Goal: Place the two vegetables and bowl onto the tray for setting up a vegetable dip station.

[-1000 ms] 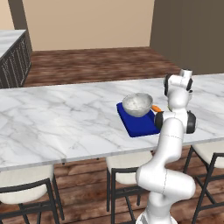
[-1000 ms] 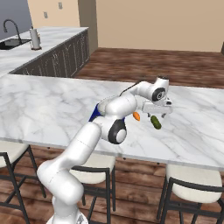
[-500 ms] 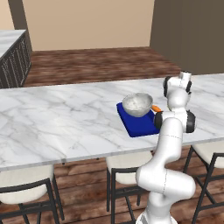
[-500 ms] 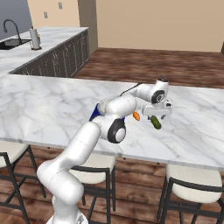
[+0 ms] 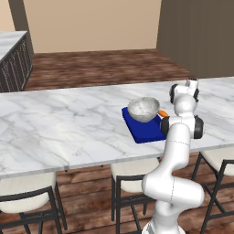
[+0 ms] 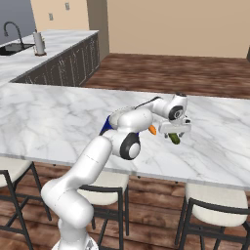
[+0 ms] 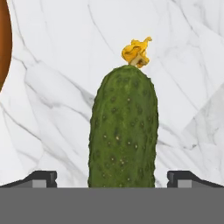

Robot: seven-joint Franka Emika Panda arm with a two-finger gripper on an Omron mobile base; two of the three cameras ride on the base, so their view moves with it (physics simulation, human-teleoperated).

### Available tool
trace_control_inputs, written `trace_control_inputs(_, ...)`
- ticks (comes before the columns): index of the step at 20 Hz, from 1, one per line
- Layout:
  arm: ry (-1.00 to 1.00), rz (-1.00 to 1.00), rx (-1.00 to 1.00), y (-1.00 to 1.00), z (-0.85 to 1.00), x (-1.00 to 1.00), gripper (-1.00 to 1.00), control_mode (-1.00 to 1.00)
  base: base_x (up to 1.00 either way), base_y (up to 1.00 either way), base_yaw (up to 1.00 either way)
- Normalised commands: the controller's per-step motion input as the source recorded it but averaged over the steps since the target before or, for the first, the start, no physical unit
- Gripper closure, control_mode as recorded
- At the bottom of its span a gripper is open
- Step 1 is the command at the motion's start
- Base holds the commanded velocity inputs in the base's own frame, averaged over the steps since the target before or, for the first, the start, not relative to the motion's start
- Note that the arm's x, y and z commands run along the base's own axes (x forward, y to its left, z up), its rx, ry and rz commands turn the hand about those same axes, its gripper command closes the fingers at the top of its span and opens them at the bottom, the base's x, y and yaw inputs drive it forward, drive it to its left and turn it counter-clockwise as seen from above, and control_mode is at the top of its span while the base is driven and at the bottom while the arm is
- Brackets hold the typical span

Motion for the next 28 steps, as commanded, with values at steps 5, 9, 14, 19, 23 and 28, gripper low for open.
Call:
trace_control_inputs(5,0.00,0.00,0.00,0.00,-0.10,0.00,1.00,-1.00,0.00,0.00,0.00)
trace_control_inputs(9,0.00,0.00,0.00,0.00,0.00,0.00,1.00,-1.00,0.00,0.00,0.00)
trace_control_inputs(14,-0.01,0.00,0.00,0.00,0.05,0.00,1.00,-1.00,0.00,0.00,0.00)
trace_control_inputs(19,-0.05,0.03,0.00,0.00,0.18,-0.01,1.00,-1.00,0.00,0.00,0.00)
trace_control_inputs(23,-0.05,0.07,0.00,0.00,0.30,-0.29,1.00,-1.00,0.00,0.00,0.00)
trace_control_inputs(28,-0.02,0.10,0.00,0.04,0.21,-0.57,1.00,-1.00,0.00,0.00,0.00)
